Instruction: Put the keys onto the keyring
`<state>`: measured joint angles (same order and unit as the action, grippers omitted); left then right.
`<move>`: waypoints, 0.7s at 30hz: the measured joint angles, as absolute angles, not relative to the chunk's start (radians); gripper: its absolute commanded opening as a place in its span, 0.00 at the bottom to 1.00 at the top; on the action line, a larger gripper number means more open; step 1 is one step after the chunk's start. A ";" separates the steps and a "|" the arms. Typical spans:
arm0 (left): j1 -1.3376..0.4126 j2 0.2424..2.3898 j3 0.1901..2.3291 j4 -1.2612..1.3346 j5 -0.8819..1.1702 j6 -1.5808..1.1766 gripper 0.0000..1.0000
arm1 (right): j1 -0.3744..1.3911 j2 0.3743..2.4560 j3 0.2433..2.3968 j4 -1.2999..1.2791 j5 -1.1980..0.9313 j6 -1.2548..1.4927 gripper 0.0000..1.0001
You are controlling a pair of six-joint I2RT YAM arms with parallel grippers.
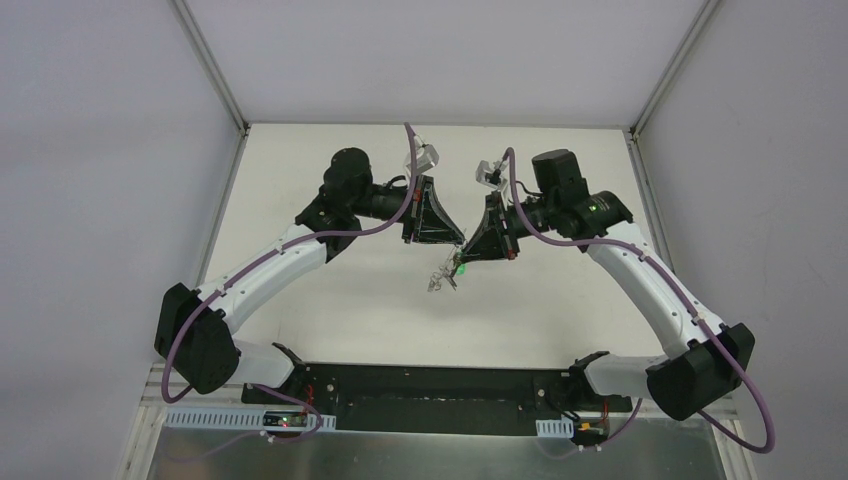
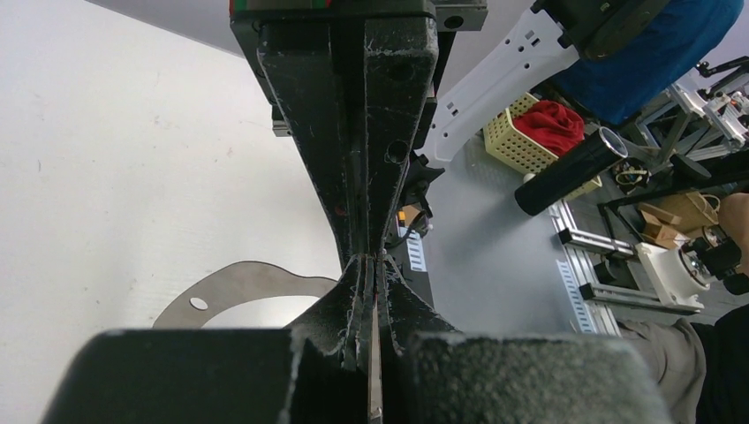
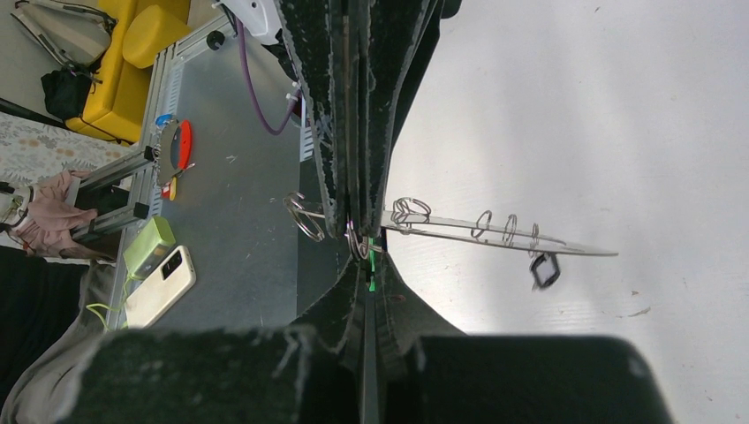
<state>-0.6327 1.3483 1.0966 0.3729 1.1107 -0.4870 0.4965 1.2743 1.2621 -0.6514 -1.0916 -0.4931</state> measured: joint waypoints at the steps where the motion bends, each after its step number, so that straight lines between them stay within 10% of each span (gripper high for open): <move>1: -0.633 1.348 1.097 0.375 1.111 -0.487 0.00 | 0.496 1.274 1.262 -0.651 -1.092 -0.490 0.06; 9: -0.633 1.348 1.097 0.392 1.115 -0.487 0.00 | 0.469 1.264 1.262 -0.652 -1.093 -0.479 0.29; 21: -0.633 1.348 1.097 0.451 1.117 -0.529 0.00 | 0.411 1.202 1.332 -0.670 -1.085 -0.500 0.32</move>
